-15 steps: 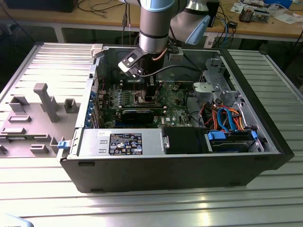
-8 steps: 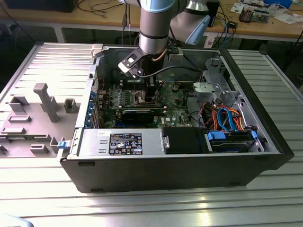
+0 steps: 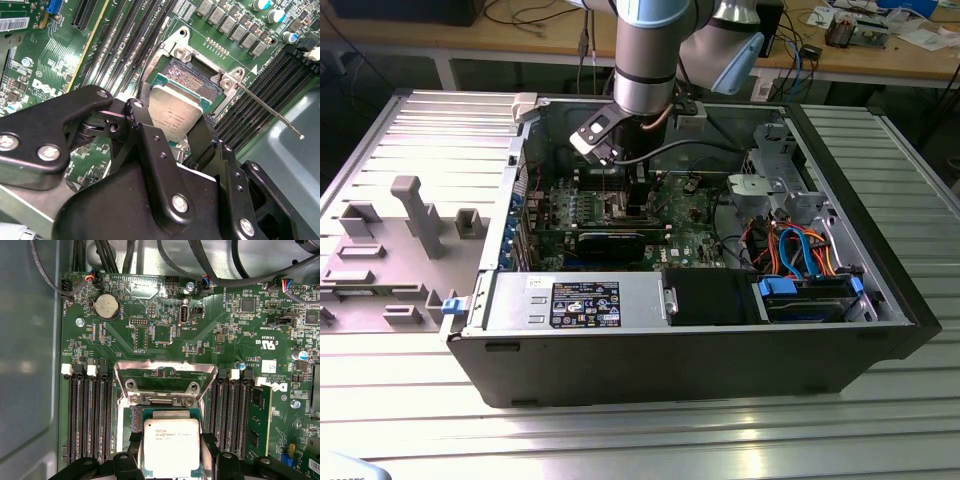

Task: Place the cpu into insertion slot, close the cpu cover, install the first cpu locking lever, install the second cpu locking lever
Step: 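Place the cpu into insertion slot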

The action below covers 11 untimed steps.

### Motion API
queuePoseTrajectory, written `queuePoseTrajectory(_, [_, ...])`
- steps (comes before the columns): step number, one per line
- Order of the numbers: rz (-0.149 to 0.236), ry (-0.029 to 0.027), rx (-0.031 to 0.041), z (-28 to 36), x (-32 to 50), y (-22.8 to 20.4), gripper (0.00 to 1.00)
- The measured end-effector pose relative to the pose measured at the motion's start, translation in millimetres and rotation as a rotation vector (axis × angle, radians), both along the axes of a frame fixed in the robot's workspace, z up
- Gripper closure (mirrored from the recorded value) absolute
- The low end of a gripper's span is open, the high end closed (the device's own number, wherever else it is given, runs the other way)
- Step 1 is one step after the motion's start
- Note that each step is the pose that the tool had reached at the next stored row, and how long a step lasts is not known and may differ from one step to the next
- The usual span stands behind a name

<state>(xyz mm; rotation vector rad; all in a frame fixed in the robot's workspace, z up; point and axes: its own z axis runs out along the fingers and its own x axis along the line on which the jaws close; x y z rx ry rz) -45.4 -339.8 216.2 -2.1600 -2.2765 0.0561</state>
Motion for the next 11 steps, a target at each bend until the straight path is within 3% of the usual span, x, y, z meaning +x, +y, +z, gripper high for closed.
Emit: queuePoseTrajectory(11, [0.0,-0.0002,0.0002,-3.4,0.0,0.5,0.45])
